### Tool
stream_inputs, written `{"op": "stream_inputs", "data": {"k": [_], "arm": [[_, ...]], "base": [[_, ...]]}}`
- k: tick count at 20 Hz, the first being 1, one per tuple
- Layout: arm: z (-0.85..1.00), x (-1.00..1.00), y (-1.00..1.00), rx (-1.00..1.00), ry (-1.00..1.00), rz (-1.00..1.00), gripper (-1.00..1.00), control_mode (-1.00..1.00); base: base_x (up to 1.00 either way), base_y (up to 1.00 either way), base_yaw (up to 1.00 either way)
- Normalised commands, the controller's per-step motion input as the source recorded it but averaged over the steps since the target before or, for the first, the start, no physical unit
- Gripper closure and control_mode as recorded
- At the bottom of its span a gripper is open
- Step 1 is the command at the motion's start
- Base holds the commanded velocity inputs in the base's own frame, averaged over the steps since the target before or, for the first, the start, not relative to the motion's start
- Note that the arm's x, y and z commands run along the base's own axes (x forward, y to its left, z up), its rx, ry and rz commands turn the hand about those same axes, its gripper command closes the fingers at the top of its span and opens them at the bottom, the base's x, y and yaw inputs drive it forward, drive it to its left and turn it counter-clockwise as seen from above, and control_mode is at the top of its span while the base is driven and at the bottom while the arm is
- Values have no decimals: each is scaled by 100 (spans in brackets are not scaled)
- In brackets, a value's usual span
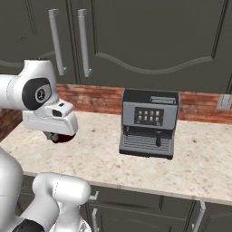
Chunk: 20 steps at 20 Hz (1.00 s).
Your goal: Clear the mugs and bowl far away from the sink.
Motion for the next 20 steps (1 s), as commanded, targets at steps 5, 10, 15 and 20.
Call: {"op": "stream_inputs", "data": {"k": [5, 10, 15, 20], "arm": [[-50, 0, 5, 7, 0, -1, 100, -100], [-56, 14, 9, -10, -4, 0, 100, -100], [-42, 23, 10, -12, 0, 0, 100, -100], [-25, 40, 1, -3, 1, 0, 100, -100]], "base": [[0, 0, 0], [0, 0, 0], [0, 0, 0], [0, 0, 0]]}}
